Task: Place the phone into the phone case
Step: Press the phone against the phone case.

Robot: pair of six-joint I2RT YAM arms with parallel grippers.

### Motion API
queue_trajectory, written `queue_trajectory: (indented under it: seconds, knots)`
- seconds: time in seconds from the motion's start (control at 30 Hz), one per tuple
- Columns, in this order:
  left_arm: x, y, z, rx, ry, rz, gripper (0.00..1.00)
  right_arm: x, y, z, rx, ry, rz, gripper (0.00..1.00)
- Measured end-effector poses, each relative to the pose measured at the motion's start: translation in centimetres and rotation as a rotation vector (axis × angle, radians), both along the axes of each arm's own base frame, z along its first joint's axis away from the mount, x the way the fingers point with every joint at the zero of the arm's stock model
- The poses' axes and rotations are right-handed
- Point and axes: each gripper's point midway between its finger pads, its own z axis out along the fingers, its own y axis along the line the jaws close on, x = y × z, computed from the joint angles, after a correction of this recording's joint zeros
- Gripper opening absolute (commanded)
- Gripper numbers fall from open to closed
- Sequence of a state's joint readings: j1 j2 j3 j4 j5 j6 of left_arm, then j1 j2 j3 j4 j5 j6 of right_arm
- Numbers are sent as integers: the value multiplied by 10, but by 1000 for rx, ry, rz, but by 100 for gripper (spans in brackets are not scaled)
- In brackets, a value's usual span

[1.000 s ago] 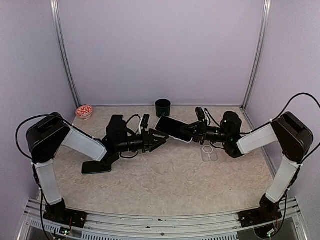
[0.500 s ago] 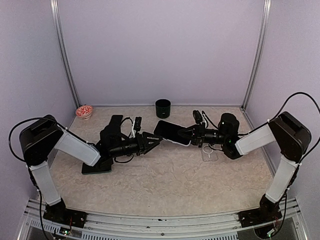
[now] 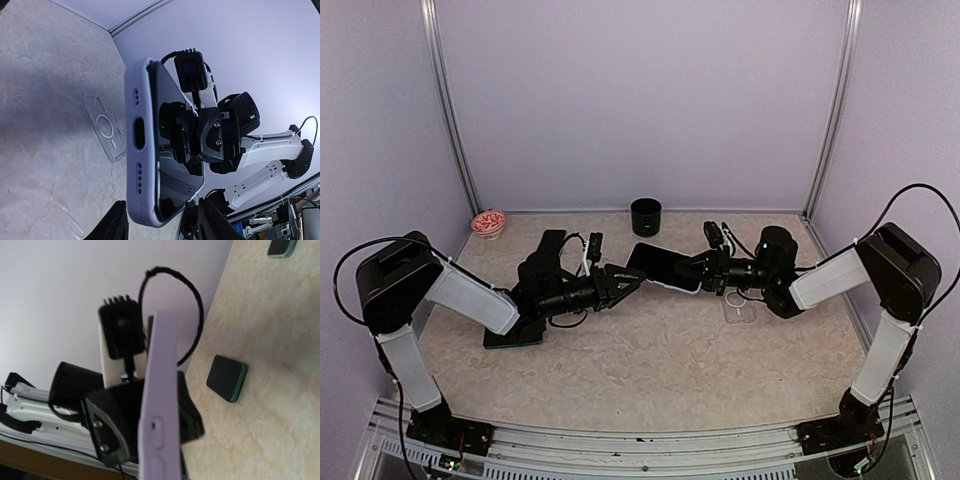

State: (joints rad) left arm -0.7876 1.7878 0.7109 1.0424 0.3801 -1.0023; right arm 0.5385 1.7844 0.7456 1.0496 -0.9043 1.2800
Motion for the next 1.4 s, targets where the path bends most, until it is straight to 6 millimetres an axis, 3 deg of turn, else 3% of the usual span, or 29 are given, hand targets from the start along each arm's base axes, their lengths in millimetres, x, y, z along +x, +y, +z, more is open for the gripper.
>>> queue_trajectory:
  seconds: [0.27, 0.5, 0.7, 1.07, 1.23, 1.4]
  knots:
    - [-6, -4, -14, 16, 23, -23, 47, 4, 0, 2, -2, -8, -6, 2]
    - [-5, -12, -12, -10, 21, -48, 46, 3, 0, 0, -9, 1, -5, 2]
    - [-4, -18, -1, -46, -4, -71, 24, 2, 0, 1, -2, 13, 3, 2]
    - [-12, -20, 16, -126, -38, -124, 2, -2, 0, 13, 54, -7, 37, 2]
    - [-15, -20, 16, -113, -66, -153, 1, -1, -3, 13, 60, 7, 45, 2]
    - [-23, -19, 15, -86, -122, -212, 7, -4, -4, 12, 74, 34, 76, 2]
